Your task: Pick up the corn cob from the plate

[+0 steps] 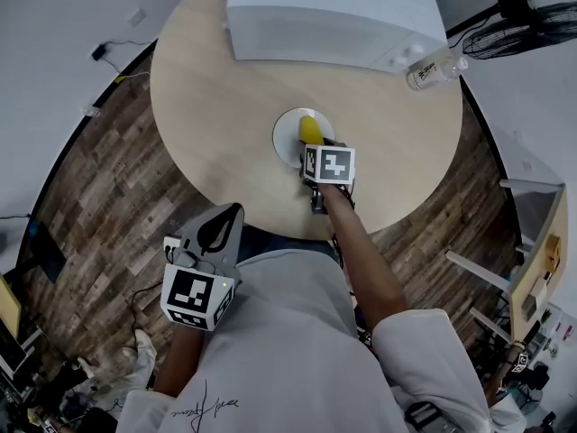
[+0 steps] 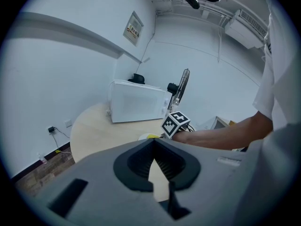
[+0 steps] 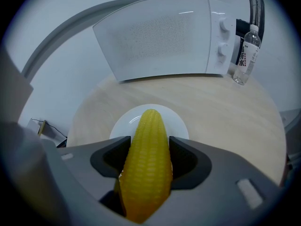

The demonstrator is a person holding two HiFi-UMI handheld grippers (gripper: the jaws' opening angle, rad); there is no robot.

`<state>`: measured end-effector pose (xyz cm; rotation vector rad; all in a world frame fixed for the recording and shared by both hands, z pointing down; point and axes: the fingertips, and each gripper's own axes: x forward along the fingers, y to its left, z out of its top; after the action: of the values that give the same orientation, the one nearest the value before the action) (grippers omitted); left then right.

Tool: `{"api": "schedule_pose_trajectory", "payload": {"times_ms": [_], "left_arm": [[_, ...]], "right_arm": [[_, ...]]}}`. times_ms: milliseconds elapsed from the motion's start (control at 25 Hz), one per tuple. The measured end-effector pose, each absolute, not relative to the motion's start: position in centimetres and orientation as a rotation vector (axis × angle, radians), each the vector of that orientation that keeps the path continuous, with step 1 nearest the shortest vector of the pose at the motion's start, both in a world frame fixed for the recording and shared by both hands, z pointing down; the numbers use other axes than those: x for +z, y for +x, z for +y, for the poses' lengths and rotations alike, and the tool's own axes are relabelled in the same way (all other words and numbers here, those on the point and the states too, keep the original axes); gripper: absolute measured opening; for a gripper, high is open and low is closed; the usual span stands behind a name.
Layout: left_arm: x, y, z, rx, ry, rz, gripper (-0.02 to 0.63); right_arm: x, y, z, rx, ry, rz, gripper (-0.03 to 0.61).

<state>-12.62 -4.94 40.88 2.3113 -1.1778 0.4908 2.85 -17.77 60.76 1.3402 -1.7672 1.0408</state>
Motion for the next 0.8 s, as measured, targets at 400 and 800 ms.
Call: {"api": "schedule_pose_trajectory", "payload": {"times_ms": [400, 800], "left_arm": [[40.7, -12.7, -5.0, 0.486, 2.321, -1.173, -0.009], [40.5, -12.4, -4.8, 0.48, 2.33, -1.168, -0.009]], "right_arm": [[60.2, 2.9, -17.6, 1.047, 1.339, -1.785, 0.27], [59.4, 3.0, -17.3, 1.054, 1.346, -1.807, 0.27]]}}
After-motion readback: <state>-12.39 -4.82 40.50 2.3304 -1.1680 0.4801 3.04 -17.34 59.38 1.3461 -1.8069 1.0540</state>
